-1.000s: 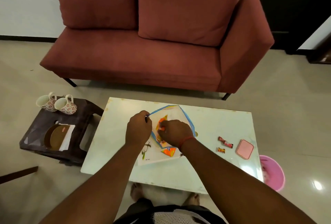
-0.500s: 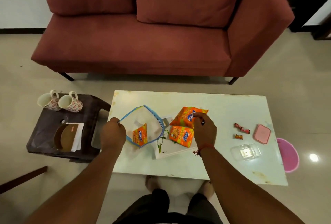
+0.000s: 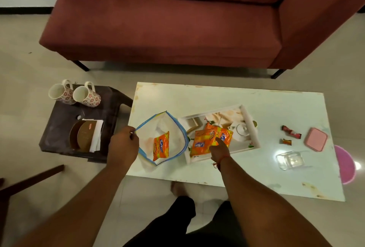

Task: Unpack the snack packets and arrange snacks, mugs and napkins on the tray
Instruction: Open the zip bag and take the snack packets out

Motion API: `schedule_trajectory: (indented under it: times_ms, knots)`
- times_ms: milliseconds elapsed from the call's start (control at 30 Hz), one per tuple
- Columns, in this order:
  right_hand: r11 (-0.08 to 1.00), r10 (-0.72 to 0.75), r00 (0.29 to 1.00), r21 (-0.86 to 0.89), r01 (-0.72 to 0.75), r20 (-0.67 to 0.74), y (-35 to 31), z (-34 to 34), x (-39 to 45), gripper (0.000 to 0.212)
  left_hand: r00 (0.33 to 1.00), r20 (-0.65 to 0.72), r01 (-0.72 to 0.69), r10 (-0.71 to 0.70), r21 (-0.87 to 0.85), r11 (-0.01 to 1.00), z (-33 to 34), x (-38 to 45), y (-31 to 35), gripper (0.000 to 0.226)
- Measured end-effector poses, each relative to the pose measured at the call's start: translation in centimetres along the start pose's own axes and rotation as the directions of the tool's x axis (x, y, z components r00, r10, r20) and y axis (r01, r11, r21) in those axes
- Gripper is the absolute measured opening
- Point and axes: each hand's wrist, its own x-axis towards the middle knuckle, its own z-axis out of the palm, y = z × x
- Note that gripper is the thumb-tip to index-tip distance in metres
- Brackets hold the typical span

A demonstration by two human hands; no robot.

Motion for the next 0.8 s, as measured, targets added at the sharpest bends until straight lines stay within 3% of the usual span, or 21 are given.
schedule_trajectory:
  times_ms: [67, 133, 267, 367, 433, 467, 533, 600, 633, 733, 800]
  knots:
    - [1.000, 0.014, 0.998, 0.006, -0.013, -0.056, -2.1, -0.8, -3.7, 0.063, 1.000, 0.019, -0.022, 0.023, -0.028, 0.999, 0.1, -0.3, 0.9, 0.018]
    - [0.994, -0.090, 0.982, -0.068, 0.080, -0.164, -3.7, -1.9, -6.4, 0.048, 0.998, 0.028, -0.046, 0.048, -0.049, 0.998, 0.3, -0.8, 2.3, 0.018]
    - [0.880, -0.475, 0.808, -0.192, 0.435, -0.347, -7.0, -4.3, -11.7, 0.024, 0.993, 0.038, -0.106, 0.108, -0.052, 0.993, 0.6, -2.4, 6.4, 0.015]
    - [0.656, -0.751, 0.619, -0.368, 0.659, -0.229, -9.5, -5.9, -14.2, 0.017, 0.987, 0.040, -0.154, 0.158, -0.079, 0.985, 1.1, -3.6, 10.1, 0.016]
    - [0.512, -0.827, 0.561, -0.471, 0.718, -0.044, -11.1, -6.9, -15.4, 0.017, 0.979, 0.031, -0.199, 0.203, -0.100, 0.975, 1.5, -4.7, 13.0, 0.016]
    - [0.489, -0.799, 0.599, -0.518, 0.702, 0.057, -11.7, -7.4, -15.6, 0.019, 0.973, 0.023, -0.227, 0.230, -0.107, 0.968, 1.7, -5.3, 14.4, 0.017]
    - [0.466, -0.630, 0.742, -0.653, 0.597, 0.229, -12.8, -8.4, -15.5, 0.025, 0.957, 0.004, -0.286, 0.289, -0.130, 0.949, 2.0, -6.6, 17.3, 0.016]
    - [0.446, -0.431, 0.855, -0.756, 0.480, 0.289, -13.7, -10.1, -15.0, 0.032, 0.935, -0.035, -0.353, 0.352, -0.178, 0.919, 2.2, -8.2, 20.0, 0.014]
    - [0.485, -0.355, 0.894, -0.764, 0.426, 0.274, -14.0, -11.3, -14.6, 0.033, 0.925, -0.058, -0.378, 0.374, -0.203, 0.903, 2.2, -9.0, 21.3, 0.014]
    - [0.703, -0.218, 0.949, -0.637, 0.315, 0.228, -14.4, -14.5, -13.3, 0.037, 0.895, -0.129, -0.446, 0.427, -0.241, 0.862, 2.1, -10.7, 24.5, 0.016]
    - [0.717, -0.252, 0.943, -0.612, 0.334, 0.219, -14.4, -15.9, -12.5, 0.039, 0.878, -0.172, -0.477, 0.446, -0.240, 0.846, 2.2, -11.5, 26.0, 0.016]
